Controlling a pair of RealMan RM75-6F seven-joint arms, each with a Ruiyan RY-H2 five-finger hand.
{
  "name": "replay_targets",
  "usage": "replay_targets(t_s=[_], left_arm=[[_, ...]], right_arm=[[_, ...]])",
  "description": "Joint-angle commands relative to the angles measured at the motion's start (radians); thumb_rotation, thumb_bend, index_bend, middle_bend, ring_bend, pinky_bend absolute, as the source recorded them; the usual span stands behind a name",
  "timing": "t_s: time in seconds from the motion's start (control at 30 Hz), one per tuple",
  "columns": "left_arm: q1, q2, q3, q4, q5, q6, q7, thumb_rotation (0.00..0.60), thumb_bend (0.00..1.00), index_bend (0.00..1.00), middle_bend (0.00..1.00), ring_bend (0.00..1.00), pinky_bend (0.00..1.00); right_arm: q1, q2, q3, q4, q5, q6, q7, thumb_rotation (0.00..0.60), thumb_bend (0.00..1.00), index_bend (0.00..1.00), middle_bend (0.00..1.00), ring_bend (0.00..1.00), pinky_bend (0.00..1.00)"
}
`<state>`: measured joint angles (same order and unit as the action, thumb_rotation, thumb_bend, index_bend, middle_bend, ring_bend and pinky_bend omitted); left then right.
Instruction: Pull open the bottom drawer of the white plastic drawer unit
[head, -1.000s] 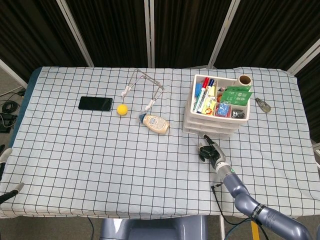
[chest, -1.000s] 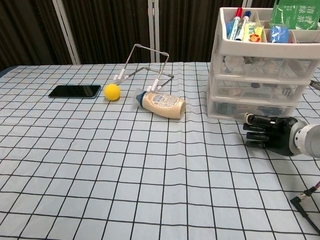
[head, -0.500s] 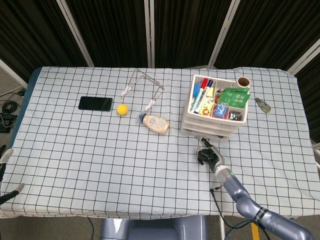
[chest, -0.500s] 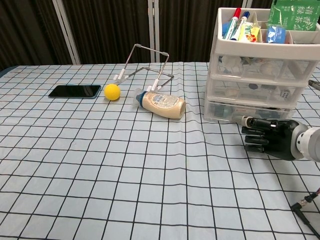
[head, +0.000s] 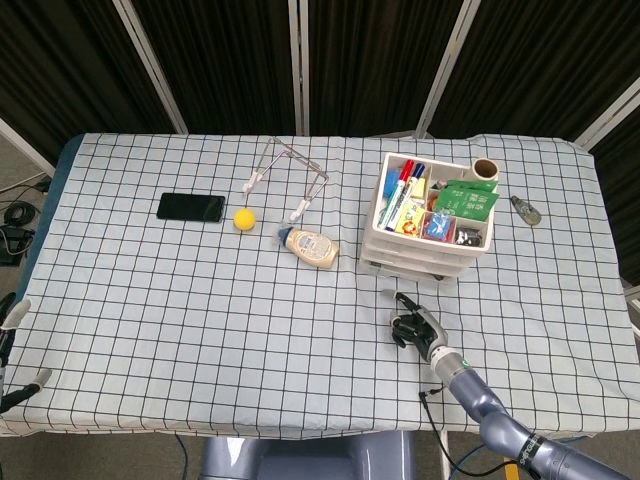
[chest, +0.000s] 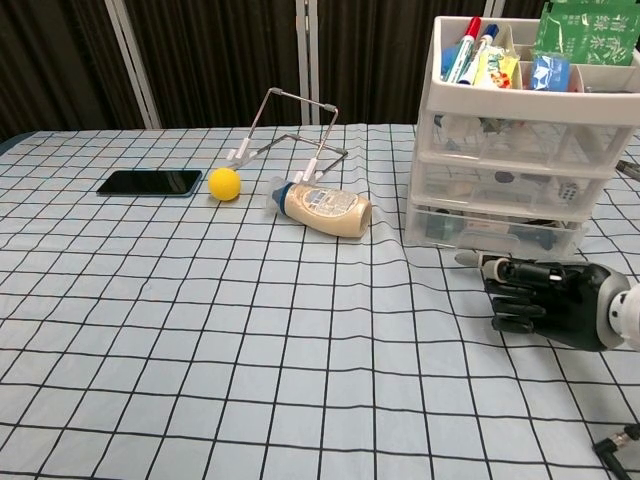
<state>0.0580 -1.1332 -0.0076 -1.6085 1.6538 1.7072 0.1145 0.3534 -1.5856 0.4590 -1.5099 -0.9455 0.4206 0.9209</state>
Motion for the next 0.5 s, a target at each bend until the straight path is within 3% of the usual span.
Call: replay_targets(t_s=[0.03, 0.17, 0.23, 0.5], left_arm=[[0.002, 0.001, 0.001, -0.001, 0.005, 0.005, -0.001, 0.6, 0.0, 0.0, 0.0, 0.0, 0.0], [0.005, 0.002, 0.002, -0.001, 0.01, 0.012, -0.004, 0.6, 0.0, 0.0, 0.0, 0.0, 0.0], [0.007, 0.003, 0.003, 0.0, 0.013, 0.017, -0.006, 0.6, 0.0, 0.0, 0.0, 0.0, 0.0], [0.014, 0.003, 0.002, -0.001, 0.019, 0.034, -0.005, 0.6, 0.0, 0.0, 0.0, 0.0, 0.0]], right_arm=[[-0.025, 0.014, -0.006, -0.034, -0.048, 0.004, 0.0, 0.6, 0.56, 0.22, 0.96, 0.98, 0.88], [-0.037, 0.021, -0.03, -0.055, -0.167, 0.089, -0.086, 0.6, 0.53, 0.21, 0.95, 0.98, 0.88], [-0.043, 0.018, -0.06, -0.058, -0.258, 0.186, -0.181, 0.6, 0.51, 0.21, 0.94, 0.97, 0.87], [-0.044, -0.003, -0.127, -0.024, -0.362, 0.408, -0.478, 0.6, 0.49, 0.17, 0.93, 0.96, 0.86]])
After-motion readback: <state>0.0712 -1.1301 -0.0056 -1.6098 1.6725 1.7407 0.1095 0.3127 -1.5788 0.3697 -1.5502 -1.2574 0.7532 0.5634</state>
